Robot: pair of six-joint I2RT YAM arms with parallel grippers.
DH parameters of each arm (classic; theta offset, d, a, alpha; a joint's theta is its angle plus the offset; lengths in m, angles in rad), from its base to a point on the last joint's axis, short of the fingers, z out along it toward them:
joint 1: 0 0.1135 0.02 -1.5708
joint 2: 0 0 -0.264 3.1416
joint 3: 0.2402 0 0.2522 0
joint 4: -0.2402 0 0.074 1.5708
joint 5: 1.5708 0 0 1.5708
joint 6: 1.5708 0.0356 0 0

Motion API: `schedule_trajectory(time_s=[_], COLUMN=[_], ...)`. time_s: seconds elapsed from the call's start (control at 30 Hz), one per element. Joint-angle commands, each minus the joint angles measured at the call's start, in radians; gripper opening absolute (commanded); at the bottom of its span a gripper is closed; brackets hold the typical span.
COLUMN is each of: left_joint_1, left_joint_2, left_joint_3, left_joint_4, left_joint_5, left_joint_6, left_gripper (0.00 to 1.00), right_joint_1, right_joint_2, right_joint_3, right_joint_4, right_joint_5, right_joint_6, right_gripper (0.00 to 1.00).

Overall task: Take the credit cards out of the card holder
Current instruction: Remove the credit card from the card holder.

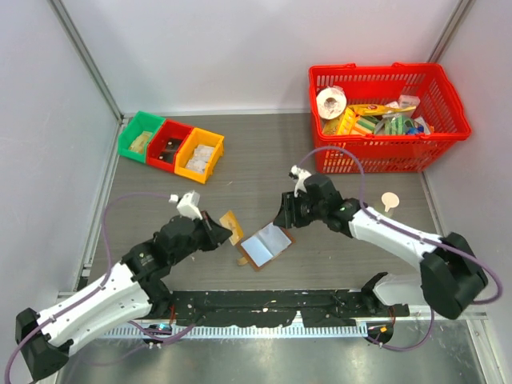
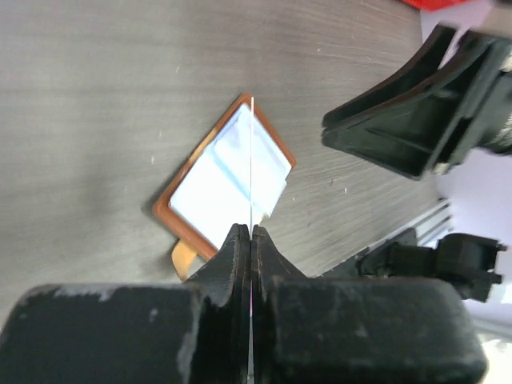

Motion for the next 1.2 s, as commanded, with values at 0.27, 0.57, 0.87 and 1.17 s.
schedule_trajectory(time_s=[0.27,0.57,0.87,1.17], left_joint_1=[0.036,0.036,0.036,0.034], left_joint_2=[0.364,0.536,0.685,0.715], left_joint_3=[0.568,0.884,1.046,1.083], left_joint_4=[-0.297,-0.584,-0.697,-0.701], left_joint_5=[0.414,0.675,0.700,0.714], left_joint_6=[0.924,1.295,1.360,1.357], left_gripper=[0.00,0.00,0.00,0.00], right_joint_1=[-0.001,0.003,0.032,0.043], right_joint_2=[-0.317,-0.233,-0.099,-0.038], right_joint_3=[0.296,0.511,0.609,0.603], right_joint_4=[-0.283,-0.452,-0.480,-0.486], right_joint_5=[-0.280,-0.504,-0.610,-0.666], right_joint_6=[-0.531,-0.784,-0.861,-0.864], right_gripper=[0.62,0.65,0.55,0.19])
